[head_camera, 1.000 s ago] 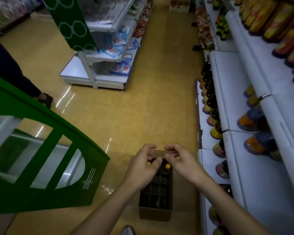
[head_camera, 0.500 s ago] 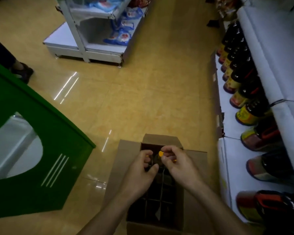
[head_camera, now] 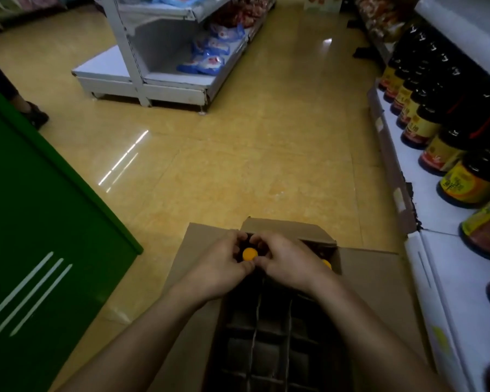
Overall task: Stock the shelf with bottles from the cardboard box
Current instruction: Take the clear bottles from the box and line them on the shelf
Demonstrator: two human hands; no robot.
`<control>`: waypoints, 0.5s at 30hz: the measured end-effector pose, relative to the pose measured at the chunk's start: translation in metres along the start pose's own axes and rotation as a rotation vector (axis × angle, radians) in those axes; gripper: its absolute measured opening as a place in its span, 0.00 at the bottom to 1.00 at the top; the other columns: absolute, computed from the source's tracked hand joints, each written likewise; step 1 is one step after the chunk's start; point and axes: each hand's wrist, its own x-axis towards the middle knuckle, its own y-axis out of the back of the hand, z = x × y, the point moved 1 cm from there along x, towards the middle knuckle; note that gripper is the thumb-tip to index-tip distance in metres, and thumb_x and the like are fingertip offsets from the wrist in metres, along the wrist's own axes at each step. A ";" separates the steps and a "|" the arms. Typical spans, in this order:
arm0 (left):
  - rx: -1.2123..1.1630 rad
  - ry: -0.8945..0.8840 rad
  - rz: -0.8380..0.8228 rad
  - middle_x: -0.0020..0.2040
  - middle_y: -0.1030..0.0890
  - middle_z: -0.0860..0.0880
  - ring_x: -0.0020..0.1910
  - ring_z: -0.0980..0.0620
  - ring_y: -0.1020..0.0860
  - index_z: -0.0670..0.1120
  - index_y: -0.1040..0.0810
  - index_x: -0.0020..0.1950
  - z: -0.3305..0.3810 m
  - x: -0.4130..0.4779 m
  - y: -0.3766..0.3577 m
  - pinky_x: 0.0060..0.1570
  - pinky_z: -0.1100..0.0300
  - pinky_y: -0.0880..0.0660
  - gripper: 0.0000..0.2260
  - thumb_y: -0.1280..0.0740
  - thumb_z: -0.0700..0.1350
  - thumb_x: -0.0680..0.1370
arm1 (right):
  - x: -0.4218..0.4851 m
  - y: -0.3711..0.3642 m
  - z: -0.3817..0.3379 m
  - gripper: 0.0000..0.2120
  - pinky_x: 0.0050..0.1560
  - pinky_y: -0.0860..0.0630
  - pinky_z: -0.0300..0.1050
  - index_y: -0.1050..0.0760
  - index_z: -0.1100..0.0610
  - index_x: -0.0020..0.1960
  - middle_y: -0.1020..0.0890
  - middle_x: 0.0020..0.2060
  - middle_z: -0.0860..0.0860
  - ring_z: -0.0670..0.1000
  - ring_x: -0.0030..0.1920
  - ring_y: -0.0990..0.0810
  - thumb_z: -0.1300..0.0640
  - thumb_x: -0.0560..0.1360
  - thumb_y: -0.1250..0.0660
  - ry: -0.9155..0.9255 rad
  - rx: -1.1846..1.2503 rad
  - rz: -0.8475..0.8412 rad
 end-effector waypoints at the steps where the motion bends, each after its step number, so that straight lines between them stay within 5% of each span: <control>1: 0.037 -0.013 0.002 0.52 0.23 0.54 0.48 0.58 0.23 0.50 0.32 0.71 0.000 0.004 0.001 0.43 0.69 0.27 0.21 0.31 0.42 0.80 | 0.006 -0.006 0.002 0.23 0.66 0.24 0.52 0.30 0.48 0.74 0.22 0.67 0.50 0.53 0.67 0.24 0.54 0.80 0.32 0.019 -0.026 -0.014; 8: 0.093 -0.018 -0.004 0.54 0.23 0.47 0.53 0.44 0.20 0.46 0.33 0.73 -0.001 0.013 0.001 0.56 0.46 0.23 0.28 0.31 0.42 0.73 | 0.034 -0.037 0.007 0.22 0.60 0.22 0.55 0.28 0.52 0.71 0.20 0.62 0.56 0.59 0.62 0.21 0.58 0.78 0.32 0.030 -0.206 -0.062; 15: -0.059 0.004 0.008 0.48 0.23 0.47 0.48 0.48 0.23 0.44 0.33 0.74 -0.007 0.006 0.010 0.55 0.49 0.22 0.24 0.35 0.31 0.79 | 0.037 -0.037 0.001 0.13 0.54 0.19 0.56 0.22 0.55 0.58 0.19 0.54 0.56 0.58 0.54 0.19 0.57 0.74 0.30 0.021 -0.285 0.017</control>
